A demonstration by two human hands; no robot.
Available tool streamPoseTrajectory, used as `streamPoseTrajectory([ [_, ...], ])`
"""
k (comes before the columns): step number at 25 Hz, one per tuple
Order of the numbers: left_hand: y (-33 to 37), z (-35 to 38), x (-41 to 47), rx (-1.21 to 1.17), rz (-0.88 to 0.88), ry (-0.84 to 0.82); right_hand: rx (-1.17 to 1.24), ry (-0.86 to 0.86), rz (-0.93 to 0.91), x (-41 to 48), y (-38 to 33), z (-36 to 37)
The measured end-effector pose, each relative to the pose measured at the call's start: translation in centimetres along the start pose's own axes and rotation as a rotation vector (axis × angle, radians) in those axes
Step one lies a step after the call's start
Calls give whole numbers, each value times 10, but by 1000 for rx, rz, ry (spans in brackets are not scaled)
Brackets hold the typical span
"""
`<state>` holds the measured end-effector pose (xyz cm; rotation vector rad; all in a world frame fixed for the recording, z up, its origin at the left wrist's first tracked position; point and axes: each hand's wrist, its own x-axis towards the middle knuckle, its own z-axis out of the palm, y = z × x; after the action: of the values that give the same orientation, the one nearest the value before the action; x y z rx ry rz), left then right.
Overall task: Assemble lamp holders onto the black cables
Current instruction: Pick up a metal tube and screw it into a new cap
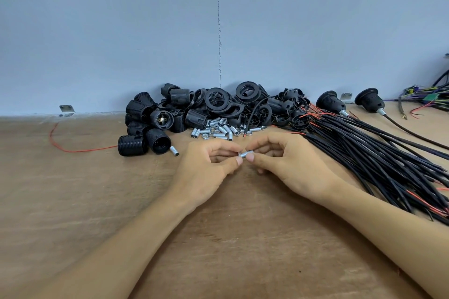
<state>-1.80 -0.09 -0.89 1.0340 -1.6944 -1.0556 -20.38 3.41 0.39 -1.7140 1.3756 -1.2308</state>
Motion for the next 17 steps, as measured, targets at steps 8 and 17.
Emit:
streamPoseTrajectory([
  [8, 0, -3, 0, -326, -93, -23, 107, 5, -34, -1, -5, -1],
  [17, 2, -3, -2, -249, -24, -5, -48, 13, -27, -2, -5, -1],
])
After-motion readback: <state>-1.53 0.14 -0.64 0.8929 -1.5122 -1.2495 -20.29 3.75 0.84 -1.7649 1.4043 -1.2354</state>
